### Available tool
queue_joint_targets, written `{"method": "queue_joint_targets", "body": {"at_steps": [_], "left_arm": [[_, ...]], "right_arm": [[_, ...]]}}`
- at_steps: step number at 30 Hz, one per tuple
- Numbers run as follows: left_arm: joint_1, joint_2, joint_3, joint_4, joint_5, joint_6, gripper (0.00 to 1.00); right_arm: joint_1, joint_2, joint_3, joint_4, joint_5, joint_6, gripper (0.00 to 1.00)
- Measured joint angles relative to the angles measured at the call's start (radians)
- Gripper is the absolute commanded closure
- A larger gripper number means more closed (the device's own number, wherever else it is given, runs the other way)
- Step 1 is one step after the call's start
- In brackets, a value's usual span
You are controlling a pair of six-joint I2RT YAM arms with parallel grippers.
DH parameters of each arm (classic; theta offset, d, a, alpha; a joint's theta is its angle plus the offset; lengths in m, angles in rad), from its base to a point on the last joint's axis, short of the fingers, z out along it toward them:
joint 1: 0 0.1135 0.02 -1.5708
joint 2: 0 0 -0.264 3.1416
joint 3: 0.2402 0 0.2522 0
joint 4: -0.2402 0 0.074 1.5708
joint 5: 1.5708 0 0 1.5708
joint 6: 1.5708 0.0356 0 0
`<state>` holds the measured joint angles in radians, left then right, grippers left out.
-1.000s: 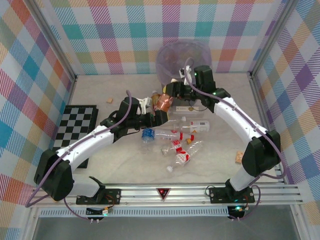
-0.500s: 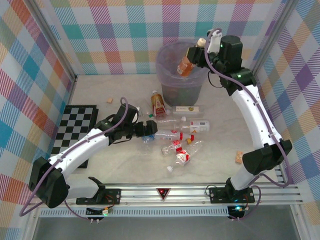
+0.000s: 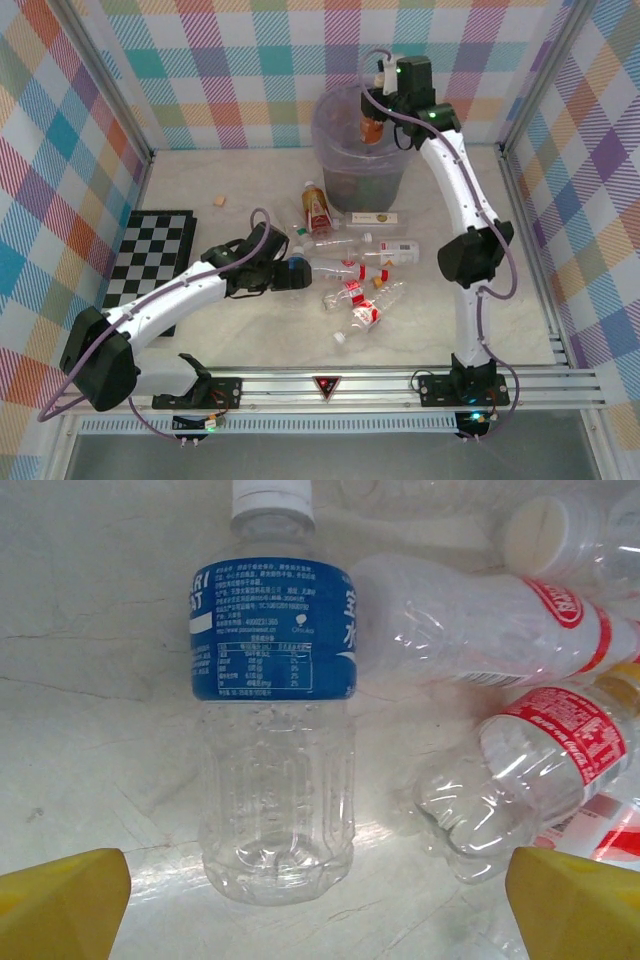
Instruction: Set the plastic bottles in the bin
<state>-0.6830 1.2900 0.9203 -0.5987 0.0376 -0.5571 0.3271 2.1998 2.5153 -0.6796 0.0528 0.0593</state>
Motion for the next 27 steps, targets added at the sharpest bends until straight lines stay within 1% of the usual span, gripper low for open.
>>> {"method": "queue_joint_targets", "body": {"at_steps": [4, 7, 11, 16, 18, 23, 27], "left_arm": [[-0.004, 0.017, 0.0, -0.006, -0.021, 0.0, 0.05], [-0.006, 0.024, 0.0, -0.013, -0.035, 0.0, 0.05], [-0.014, 0.026, 0.0, -0.021, -0.044, 0.0, 0.04], [-0.016, 0.039, 0.0, -0.023, -0.055, 0.0, 0.04], [-0.018, 0.048, 0.0, -0.024, -0.055, 0.0, 0.04], [-0.026, 0.061, 0.0, -0.019, -0.059, -0.001, 0.03], [-0.028, 0.072, 0.0, 0.0, -0.066, -0.002, 0.03]], "right_arm": [[0.0, 0.053, 0.008, -0.053, 0.006, -0.027, 0.53], [0.0, 0.08, 0.01, -0.085, 0.018, -0.036, 0.42], [-0.001, 0.093, 0.01, -0.11, 0.02, -0.038, 0.33], [-0.008, 0.093, 0.02, -0.116, 0.022, -0.039, 0.29], [-0.013, 0.092, 0.023, -0.116, 0.016, -0.038, 0.26], [-0.021, 0.064, 0.025, -0.139, 0.002, -0.034, 0.16], [-0.021, -0.033, 0.013, -0.18, -0.011, -0.017, 0.11]]}}
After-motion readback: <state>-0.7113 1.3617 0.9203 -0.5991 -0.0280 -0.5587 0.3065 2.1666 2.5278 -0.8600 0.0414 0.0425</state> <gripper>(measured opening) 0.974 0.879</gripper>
